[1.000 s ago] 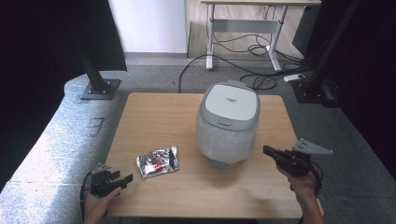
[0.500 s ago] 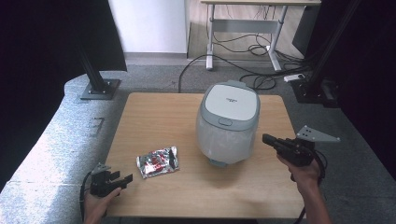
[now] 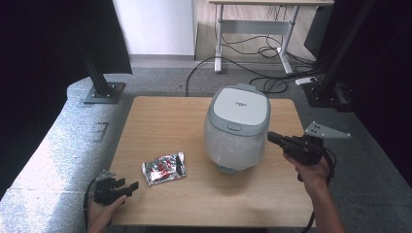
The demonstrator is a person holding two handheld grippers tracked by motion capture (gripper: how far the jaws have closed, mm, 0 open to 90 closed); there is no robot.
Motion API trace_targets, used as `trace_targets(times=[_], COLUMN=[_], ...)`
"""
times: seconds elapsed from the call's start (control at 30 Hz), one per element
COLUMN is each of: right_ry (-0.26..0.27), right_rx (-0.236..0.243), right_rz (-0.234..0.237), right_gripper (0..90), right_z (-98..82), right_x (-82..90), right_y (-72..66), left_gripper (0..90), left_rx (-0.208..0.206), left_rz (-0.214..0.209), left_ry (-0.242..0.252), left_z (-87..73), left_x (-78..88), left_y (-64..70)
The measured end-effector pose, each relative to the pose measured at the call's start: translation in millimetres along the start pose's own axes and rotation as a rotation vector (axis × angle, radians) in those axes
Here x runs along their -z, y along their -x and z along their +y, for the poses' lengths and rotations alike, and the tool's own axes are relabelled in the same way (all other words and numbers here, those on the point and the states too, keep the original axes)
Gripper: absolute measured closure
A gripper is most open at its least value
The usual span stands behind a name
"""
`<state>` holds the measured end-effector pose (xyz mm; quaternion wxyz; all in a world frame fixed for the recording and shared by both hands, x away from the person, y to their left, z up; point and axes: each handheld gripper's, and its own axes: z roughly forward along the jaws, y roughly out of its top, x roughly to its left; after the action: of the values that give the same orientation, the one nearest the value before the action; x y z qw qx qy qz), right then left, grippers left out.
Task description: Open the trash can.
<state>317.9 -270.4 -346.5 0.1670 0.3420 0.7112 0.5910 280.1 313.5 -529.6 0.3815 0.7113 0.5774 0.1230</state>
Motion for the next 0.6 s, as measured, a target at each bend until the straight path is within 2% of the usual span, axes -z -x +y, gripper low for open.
trace_targets(times=[0.27,0.6], right_ry=[0.002,-0.019], right_rx=[0.001,0.014], right_rz=[0.016,0.034], right_gripper=[89.4,89.4], right_z=[4.1,16.3], right_x=[-7.4,-25.1], right_y=[-1.1,-6.3], left_gripper=[33.3,33.3], left_rx=[-0.001,-0.004], left_rz=[-0.003,-0.004], left_ry=[-0.007,-0.013], left_z=[-0.2,-0.9], left_x=[-1.4,-2.0], left_y=[0.4,0.2])
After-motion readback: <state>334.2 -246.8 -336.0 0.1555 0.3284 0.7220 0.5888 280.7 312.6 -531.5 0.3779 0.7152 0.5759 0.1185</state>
